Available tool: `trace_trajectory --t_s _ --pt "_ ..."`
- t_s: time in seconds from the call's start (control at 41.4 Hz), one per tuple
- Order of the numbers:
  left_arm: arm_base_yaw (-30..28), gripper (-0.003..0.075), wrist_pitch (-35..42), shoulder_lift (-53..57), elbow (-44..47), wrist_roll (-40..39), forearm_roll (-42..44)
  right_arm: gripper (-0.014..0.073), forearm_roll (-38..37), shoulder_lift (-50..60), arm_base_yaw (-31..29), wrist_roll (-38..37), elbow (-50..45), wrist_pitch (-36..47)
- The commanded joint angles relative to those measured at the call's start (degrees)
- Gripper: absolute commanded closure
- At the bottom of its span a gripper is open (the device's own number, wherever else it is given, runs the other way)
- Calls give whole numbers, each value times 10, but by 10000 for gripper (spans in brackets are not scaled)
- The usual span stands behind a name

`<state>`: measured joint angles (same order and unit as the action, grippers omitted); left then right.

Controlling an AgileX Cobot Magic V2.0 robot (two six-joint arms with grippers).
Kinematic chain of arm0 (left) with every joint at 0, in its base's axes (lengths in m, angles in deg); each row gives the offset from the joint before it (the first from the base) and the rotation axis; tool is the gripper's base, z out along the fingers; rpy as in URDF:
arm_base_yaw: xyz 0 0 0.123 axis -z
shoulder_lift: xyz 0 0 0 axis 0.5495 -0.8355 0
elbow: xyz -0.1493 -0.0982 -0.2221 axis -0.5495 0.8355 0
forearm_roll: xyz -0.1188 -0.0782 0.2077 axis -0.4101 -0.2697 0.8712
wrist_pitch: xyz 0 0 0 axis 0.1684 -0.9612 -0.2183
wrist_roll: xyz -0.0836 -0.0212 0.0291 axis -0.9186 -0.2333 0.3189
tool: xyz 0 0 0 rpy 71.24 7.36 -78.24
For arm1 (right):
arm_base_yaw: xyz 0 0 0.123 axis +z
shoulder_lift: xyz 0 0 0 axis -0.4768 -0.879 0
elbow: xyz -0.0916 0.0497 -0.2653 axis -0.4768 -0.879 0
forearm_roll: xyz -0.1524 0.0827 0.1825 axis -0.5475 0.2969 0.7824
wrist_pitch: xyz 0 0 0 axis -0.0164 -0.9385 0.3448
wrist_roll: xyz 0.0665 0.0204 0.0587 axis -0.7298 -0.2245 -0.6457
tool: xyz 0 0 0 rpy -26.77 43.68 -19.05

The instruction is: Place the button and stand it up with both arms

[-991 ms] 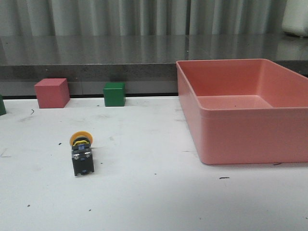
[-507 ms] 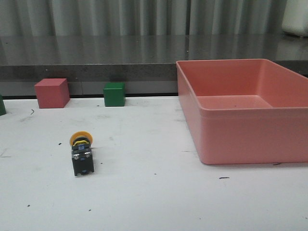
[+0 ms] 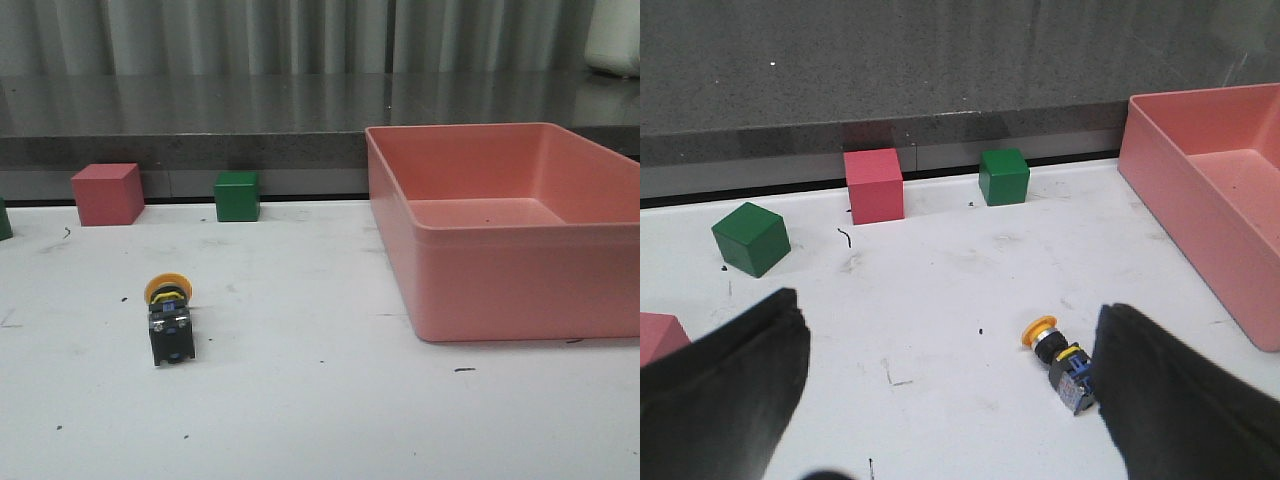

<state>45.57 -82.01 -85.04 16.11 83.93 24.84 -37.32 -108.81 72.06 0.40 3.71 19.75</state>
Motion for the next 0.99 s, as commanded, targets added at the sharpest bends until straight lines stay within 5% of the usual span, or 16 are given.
trace_trajectory --t_s 0.0,0.701,0.967 --pt "4 157 43 -8 -14 -7 -4 121 -2 25 -3 7 -2 45" --pt "4 157 88 -25 -14 -7 -20 121 -2 41 -3 7 -4 34" --pt "4 157 -26 -111 -82 -7 -20 121 -2 41 -3 7 -4 34"
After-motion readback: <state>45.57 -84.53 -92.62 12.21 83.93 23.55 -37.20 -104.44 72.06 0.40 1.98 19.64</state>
